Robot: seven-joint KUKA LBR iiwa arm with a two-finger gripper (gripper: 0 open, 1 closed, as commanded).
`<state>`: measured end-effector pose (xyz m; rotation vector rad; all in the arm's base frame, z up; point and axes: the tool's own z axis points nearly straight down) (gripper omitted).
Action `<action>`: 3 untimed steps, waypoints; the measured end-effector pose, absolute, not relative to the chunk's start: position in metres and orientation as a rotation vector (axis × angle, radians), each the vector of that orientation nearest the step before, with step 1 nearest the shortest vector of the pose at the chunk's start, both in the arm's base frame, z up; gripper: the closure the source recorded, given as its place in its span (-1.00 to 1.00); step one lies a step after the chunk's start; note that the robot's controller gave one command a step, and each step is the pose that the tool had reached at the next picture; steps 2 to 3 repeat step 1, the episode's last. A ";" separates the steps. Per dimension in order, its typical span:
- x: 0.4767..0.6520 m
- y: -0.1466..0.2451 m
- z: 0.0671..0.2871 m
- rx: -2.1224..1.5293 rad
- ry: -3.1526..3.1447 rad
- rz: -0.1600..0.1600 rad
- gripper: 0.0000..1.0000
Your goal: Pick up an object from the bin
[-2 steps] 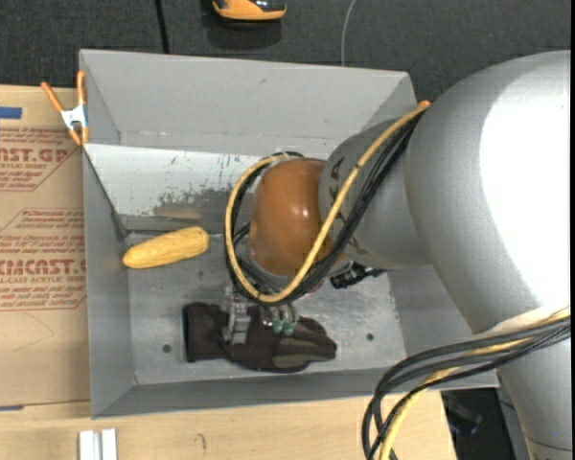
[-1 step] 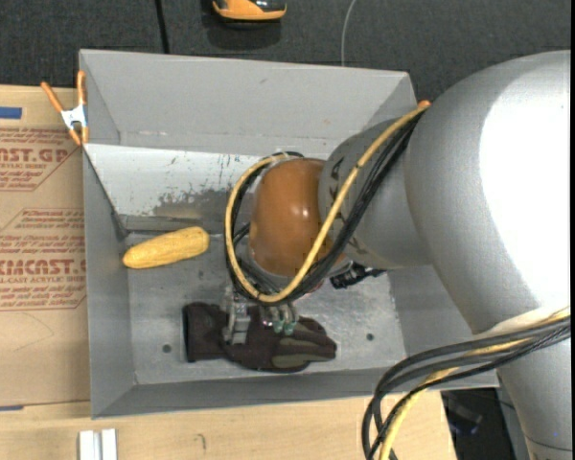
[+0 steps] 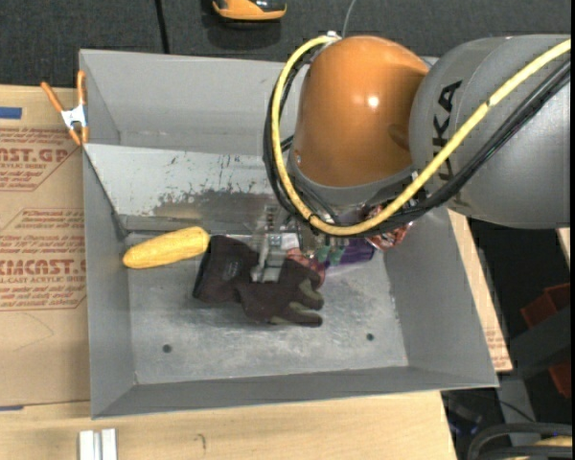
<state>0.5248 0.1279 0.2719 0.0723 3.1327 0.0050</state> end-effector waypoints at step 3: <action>0.525 0.128 0.271 0.072 3.132 0.005 1.00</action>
Offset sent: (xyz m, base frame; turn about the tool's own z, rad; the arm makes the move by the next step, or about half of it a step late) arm -0.0455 0.0116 -0.0674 -0.3113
